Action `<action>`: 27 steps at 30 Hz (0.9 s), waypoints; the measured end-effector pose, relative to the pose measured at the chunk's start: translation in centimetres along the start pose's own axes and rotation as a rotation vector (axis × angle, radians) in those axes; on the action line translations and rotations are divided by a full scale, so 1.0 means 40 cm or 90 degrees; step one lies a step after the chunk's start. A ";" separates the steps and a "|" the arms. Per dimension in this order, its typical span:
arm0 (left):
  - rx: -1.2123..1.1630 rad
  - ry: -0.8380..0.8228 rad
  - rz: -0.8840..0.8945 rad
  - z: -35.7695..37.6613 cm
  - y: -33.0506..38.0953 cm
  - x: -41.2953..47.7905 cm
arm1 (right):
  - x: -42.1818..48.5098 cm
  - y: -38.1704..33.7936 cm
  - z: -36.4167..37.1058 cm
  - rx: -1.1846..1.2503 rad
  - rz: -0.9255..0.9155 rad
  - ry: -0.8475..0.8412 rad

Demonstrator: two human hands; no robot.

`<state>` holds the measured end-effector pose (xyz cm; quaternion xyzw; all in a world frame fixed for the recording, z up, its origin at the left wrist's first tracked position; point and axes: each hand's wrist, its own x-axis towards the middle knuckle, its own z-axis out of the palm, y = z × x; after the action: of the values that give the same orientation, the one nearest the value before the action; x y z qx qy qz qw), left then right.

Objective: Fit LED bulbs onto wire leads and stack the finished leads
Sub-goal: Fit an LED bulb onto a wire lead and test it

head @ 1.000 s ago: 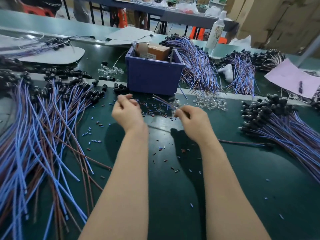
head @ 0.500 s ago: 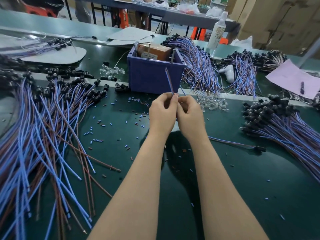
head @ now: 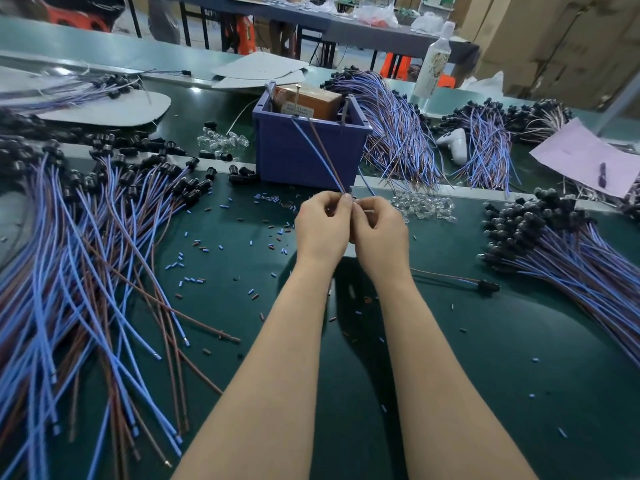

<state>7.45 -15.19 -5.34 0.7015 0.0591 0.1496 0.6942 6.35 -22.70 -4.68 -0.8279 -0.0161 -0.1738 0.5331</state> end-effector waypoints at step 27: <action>-0.017 0.067 0.035 -0.023 0.000 0.013 | -0.009 -0.018 0.013 -0.075 -0.012 -0.003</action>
<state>7.69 -14.17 -5.29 0.6850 0.0743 0.2064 0.6948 6.00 -21.87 -4.36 -0.8582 -0.0149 -0.1772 0.4815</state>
